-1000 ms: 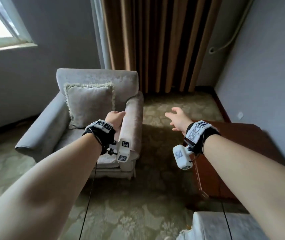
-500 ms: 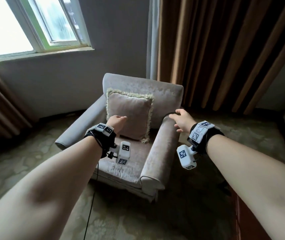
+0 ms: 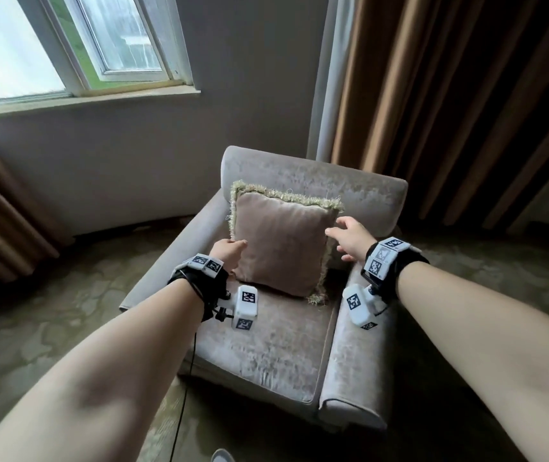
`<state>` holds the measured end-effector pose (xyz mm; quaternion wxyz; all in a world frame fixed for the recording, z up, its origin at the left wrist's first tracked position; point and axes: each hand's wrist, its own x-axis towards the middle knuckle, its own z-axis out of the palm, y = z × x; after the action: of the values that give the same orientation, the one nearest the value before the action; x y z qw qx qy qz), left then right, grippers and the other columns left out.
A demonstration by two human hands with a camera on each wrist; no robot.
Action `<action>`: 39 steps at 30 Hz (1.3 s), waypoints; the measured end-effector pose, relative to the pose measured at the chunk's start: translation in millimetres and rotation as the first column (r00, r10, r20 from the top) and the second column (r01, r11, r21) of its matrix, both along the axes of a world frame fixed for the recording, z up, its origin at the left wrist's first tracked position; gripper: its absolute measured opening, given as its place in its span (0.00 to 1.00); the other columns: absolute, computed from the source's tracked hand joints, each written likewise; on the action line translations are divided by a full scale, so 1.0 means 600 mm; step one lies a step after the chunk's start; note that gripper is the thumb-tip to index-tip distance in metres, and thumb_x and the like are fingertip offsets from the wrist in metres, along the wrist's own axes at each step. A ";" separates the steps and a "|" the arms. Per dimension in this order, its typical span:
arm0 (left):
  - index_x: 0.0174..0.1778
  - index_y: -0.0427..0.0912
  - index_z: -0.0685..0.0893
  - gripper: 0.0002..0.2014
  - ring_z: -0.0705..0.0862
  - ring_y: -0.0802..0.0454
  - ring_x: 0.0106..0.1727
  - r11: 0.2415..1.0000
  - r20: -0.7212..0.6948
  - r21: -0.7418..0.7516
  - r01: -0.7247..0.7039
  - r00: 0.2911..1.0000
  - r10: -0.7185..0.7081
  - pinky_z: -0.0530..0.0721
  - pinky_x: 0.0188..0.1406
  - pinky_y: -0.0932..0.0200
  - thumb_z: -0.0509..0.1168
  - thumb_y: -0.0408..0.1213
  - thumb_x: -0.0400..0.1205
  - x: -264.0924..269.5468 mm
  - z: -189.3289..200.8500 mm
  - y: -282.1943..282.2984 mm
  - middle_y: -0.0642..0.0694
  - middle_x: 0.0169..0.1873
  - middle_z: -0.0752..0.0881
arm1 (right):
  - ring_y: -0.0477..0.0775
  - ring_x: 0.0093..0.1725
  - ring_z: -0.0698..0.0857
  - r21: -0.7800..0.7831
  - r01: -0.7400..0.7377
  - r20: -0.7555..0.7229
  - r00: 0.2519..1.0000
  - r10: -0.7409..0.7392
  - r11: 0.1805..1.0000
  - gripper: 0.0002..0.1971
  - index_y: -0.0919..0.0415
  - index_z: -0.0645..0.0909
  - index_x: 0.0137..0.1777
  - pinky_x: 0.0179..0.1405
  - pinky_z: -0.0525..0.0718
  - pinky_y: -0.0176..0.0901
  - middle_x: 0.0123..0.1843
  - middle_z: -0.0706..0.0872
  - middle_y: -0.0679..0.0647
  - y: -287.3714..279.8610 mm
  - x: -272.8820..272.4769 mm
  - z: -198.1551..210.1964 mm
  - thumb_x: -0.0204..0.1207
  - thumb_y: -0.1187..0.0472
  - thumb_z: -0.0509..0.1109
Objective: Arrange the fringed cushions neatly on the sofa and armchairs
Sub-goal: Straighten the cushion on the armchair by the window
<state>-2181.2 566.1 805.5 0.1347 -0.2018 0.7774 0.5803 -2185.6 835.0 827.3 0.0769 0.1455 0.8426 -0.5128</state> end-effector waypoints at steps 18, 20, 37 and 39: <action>0.41 0.44 0.79 0.07 0.76 0.50 0.25 0.994 0.212 -0.050 0.101 0.973 -0.089 0.73 0.35 0.56 0.63 0.39 0.85 -0.293 -0.179 -0.140 0.45 0.30 0.76 | 0.55 0.53 0.76 0.209 -0.005 0.115 0.993 -0.020 0.978 0.31 0.57 0.68 0.80 0.41 0.75 0.41 0.62 0.73 0.56 -0.135 -0.286 -0.156 0.77 0.58 0.71; 0.49 0.42 0.83 0.07 0.80 0.49 0.27 0.991 0.250 -0.067 0.117 0.963 -0.097 0.76 0.38 0.55 0.64 0.41 0.82 -0.329 -0.216 -0.139 0.43 0.30 0.79 | 0.59 0.62 0.79 0.242 -0.003 0.142 0.989 -0.033 0.970 0.31 0.56 0.68 0.81 0.57 0.76 0.46 0.71 0.74 0.60 -0.126 -0.324 -0.185 0.78 0.59 0.70; 0.69 0.48 0.73 0.19 0.76 0.41 0.51 0.997 0.565 0.071 0.006 0.824 -0.045 0.80 0.48 0.47 0.59 0.46 0.81 -0.500 -0.527 -0.083 0.45 0.51 0.77 | 0.63 0.85 0.52 0.524 -0.018 0.065 0.998 -0.019 0.852 0.33 0.47 0.65 0.82 0.84 0.57 0.57 0.88 0.56 0.50 -0.092 -0.543 -0.396 0.76 0.65 0.62; 0.69 0.48 0.71 0.19 0.76 0.39 0.53 0.997 0.578 0.076 -0.017 0.815 -0.030 0.80 0.53 0.43 0.58 0.46 0.82 -0.519 -0.564 -0.079 0.44 0.52 0.75 | 0.65 0.86 0.47 0.545 -0.001 0.035 0.999 -0.022 0.838 0.36 0.42 0.59 0.84 0.84 0.55 0.61 0.89 0.49 0.47 -0.086 -0.557 -0.413 0.77 0.65 0.60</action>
<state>-2492.9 518.5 467.0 0.3742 -0.3604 0.6774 0.5207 -2519.7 783.2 579.3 0.0463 0.1762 0.9511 -0.2494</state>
